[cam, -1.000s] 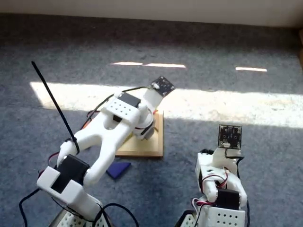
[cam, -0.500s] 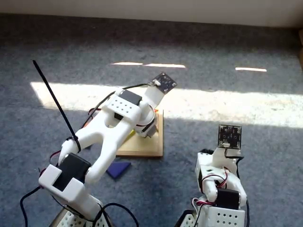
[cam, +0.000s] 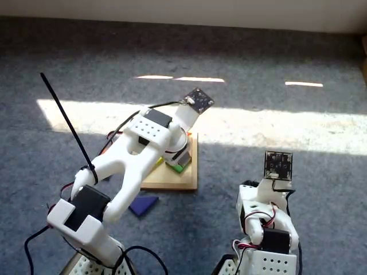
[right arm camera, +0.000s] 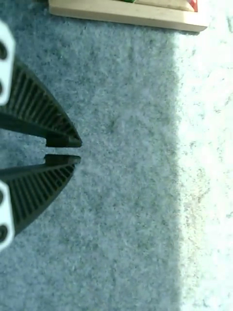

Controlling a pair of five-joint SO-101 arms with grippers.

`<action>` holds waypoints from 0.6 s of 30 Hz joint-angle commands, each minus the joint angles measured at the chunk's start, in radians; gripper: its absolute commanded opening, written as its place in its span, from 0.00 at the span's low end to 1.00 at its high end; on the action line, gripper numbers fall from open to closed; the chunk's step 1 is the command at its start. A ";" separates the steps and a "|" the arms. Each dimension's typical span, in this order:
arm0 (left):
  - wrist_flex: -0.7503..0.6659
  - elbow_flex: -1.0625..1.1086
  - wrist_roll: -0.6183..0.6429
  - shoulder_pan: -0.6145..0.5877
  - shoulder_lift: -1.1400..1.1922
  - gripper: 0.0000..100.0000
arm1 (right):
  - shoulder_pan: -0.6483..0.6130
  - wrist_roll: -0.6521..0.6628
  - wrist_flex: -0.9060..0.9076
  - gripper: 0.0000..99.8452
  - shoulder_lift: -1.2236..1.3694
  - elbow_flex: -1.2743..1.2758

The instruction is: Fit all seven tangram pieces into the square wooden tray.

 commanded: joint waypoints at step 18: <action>-0.115 -0.082 -0.038 -0.127 0.148 0.23 | -0.002 -0.003 0.001 0.04 -0.007 0.142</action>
